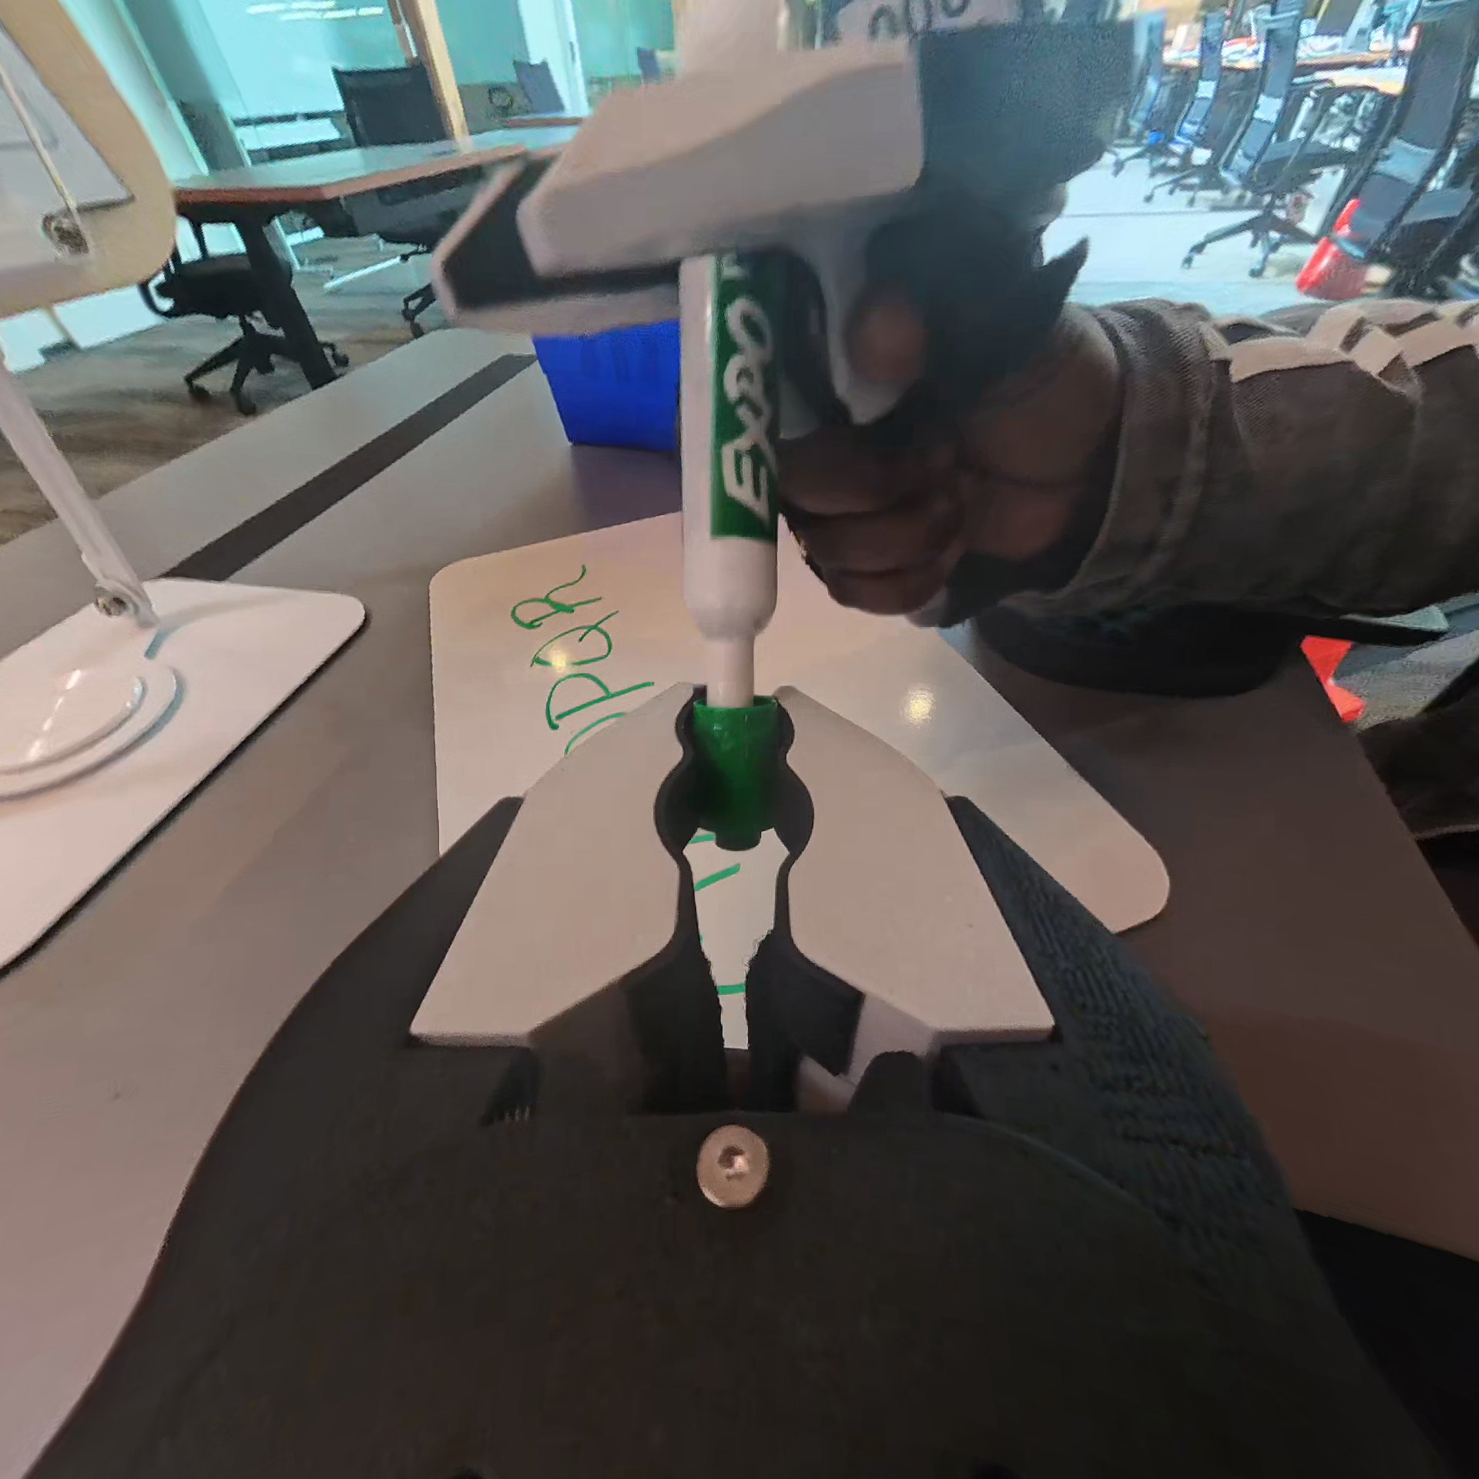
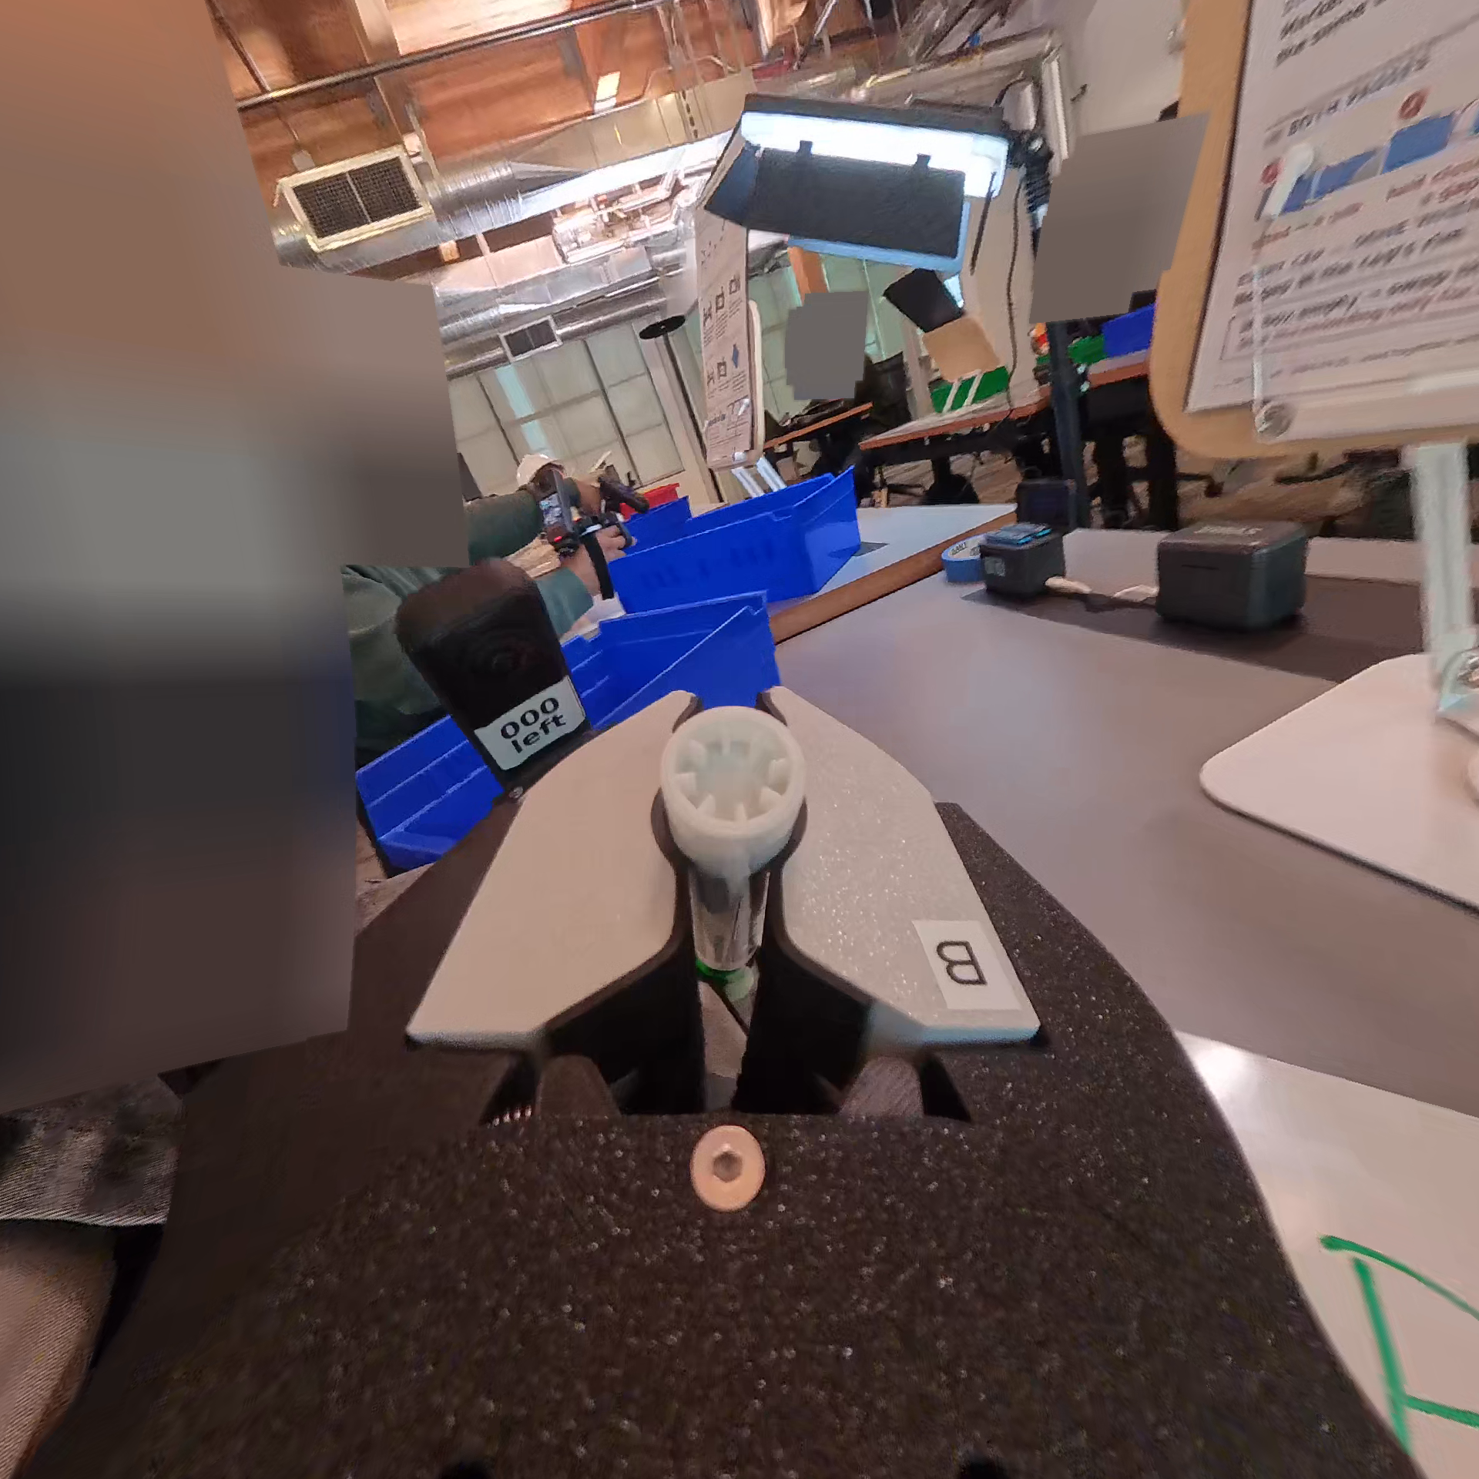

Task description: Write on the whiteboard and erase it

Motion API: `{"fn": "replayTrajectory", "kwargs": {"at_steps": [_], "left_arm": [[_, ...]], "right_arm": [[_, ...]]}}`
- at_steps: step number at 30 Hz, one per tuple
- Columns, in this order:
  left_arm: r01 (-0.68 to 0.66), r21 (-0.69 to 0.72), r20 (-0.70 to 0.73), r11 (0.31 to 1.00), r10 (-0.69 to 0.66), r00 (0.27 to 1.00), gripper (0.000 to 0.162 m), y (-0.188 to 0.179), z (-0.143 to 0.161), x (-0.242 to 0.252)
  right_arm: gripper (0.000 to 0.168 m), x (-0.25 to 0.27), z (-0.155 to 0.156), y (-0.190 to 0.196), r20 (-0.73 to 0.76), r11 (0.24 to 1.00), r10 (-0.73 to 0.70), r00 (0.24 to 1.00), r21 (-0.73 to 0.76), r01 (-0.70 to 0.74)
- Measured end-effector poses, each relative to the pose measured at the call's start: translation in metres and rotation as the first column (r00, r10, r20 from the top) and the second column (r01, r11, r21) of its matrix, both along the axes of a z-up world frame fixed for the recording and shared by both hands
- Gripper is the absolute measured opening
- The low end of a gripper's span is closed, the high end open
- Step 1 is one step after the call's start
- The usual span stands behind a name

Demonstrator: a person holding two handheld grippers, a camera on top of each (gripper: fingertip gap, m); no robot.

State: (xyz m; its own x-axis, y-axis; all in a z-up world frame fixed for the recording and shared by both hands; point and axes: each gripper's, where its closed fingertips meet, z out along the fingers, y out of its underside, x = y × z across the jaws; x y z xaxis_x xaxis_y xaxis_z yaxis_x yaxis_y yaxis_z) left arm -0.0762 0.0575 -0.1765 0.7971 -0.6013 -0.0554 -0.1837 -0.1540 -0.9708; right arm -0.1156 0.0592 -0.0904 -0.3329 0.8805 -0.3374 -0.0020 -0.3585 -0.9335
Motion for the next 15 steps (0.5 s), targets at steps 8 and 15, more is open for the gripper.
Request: {"fn": "replayTrajectory", "kwargs": {"at_steps": [8, 15], "left_arm": [[-0.059, -0.104, -0.161, 0.993, 0.042, 0.986, 0.012, 0.0, -0.027, 0.0], [-0.059, -0.101, -0.079, 0.993, 0.051, 0.996, 0.012, 0.001, -0.021, 0.004]], "right_arm": [[0.014, -0.004, -0.03, -0.004, 0.044, 0.994, -0.079, 0.996, 0.074, 0.076], [0.015, -0.004, -0.032, -0.004, 0.031, 0.996, -0.079, 0.996, 0.038, 0.077]]}}
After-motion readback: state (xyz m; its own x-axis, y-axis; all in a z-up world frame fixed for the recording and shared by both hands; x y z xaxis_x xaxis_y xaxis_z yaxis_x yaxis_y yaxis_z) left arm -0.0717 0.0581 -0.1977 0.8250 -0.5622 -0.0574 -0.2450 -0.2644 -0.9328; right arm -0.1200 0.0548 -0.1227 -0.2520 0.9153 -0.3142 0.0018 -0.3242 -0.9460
